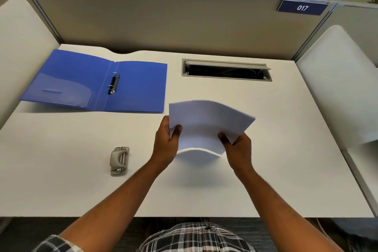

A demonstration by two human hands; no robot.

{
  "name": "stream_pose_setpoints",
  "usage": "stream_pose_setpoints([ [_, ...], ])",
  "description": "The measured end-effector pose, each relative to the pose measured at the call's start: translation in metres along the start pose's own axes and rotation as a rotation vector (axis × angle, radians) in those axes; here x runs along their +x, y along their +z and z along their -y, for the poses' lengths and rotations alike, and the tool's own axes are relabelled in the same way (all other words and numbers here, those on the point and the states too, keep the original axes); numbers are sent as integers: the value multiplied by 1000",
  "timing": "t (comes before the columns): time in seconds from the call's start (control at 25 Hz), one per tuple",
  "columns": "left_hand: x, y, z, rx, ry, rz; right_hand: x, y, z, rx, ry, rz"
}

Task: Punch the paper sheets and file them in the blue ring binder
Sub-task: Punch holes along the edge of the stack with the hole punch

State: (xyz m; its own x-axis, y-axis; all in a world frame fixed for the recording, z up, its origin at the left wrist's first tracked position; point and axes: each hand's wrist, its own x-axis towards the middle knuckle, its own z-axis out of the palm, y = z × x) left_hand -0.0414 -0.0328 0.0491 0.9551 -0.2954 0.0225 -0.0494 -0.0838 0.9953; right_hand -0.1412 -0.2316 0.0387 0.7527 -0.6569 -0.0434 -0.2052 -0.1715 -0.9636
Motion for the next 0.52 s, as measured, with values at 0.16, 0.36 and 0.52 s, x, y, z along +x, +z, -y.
stream_pose_setpoints([
  [0.16, -13, 0, 28, 98, -97, 10, -7, 5, -23, -72, 79, 32],
  [0.36, -6, -2, 32, 226, -126, 21, -1, 5, -24, -86, 103, 25],
  [0.52, 18, 1, 23, 363, -199, -8, 16, -3, -18, -79, 61, 78],
])
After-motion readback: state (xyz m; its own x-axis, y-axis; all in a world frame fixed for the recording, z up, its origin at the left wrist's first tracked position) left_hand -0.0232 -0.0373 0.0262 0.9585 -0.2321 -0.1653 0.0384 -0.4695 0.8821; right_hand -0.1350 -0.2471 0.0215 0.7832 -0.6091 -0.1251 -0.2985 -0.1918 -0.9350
